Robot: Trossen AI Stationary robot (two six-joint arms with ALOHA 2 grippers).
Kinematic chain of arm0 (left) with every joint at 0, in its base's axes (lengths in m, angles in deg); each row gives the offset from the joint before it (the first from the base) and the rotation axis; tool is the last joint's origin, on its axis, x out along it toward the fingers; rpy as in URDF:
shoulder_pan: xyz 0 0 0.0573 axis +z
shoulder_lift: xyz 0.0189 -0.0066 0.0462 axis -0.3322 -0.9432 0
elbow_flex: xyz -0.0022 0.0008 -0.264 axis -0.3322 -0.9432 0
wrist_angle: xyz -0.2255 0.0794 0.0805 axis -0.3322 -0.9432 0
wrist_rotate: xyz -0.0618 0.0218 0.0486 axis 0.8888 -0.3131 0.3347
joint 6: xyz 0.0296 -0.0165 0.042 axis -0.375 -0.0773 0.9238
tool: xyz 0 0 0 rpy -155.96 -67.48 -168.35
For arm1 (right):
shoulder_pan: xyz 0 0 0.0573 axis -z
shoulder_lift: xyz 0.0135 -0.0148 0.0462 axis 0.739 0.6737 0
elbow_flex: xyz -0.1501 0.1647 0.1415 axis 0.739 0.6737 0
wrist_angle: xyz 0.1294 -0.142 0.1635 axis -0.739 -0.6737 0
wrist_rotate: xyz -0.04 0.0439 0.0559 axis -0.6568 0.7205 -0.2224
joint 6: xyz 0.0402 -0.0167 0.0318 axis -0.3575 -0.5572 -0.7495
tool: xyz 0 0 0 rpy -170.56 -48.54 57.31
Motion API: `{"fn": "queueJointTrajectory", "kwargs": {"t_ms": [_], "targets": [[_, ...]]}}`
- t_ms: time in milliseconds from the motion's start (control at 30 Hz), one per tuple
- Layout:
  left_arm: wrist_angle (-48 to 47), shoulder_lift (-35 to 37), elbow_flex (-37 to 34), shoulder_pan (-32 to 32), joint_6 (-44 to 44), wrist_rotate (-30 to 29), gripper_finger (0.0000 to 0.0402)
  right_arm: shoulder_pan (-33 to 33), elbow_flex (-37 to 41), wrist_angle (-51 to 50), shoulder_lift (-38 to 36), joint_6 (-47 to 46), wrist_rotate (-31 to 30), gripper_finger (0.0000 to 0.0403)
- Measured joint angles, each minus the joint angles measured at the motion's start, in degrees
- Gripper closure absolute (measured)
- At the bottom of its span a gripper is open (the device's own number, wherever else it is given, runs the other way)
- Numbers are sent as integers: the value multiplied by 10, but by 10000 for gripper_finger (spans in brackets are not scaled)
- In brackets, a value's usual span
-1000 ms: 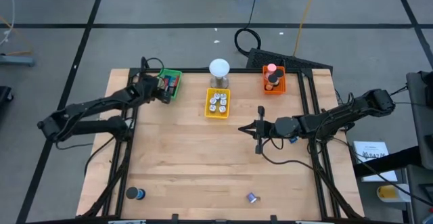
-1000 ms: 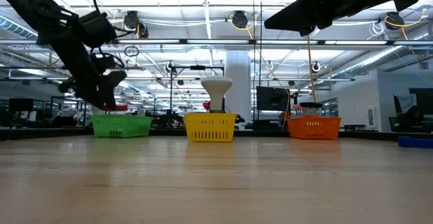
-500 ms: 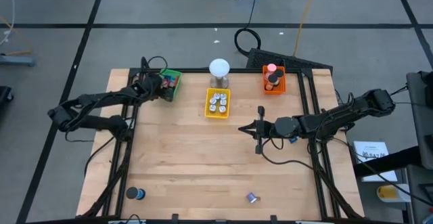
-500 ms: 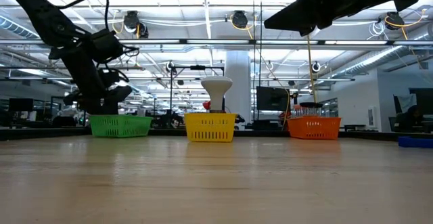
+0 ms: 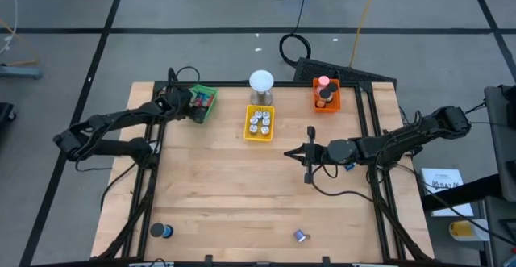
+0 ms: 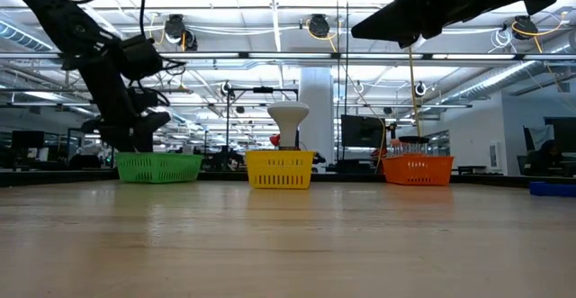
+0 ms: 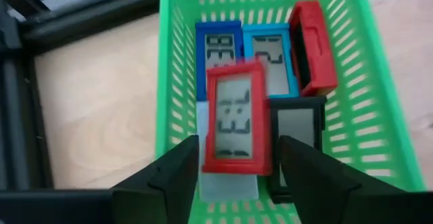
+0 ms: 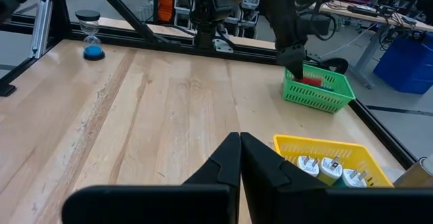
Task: Pick & Place Office items
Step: Put the red digital clock into the green bin, then put the black blue hourglass into the orange bin
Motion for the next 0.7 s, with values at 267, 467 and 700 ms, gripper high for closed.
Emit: {"fn": "queueJointTrajectory", "kwargs": {"t_ms": [267, 467, 700], "targets": [[-89, 56, 40, -12, 26, 0, 146, 0, 0, -1, 0, 0, 0, 402], [-128, 114, 47, -73, 61, 24, 174, 0, 0, -5, 0, 0, 0, 402], [-180, 182, 47, -206, 66, 64, 251, 0, 0, -5, 0, -1, 0, 401]]}}
